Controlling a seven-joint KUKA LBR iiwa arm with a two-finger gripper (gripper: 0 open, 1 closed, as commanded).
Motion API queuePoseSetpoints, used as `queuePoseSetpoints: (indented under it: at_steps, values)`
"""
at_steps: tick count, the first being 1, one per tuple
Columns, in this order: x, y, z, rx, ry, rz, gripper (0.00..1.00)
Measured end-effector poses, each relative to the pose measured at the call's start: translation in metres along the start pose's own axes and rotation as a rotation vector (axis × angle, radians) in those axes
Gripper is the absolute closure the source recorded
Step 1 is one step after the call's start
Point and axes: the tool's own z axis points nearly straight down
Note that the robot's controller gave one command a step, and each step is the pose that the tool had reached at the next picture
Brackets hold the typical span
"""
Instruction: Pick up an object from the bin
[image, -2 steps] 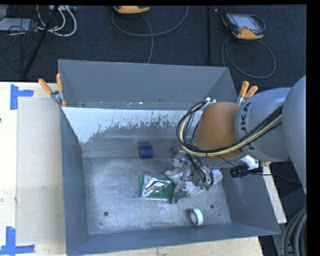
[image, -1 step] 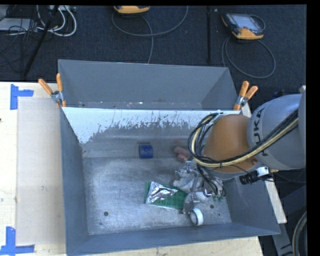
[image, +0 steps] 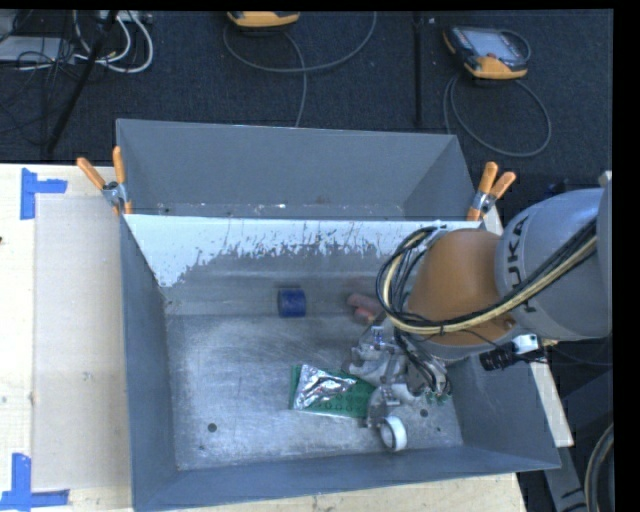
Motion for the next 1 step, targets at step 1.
queuePoseSetpoints:
  at_steps: [1]
  values:
    - [-0.0017, -0.0015, -0.0155, 0.003, 0.004, 0.003, 1.0]
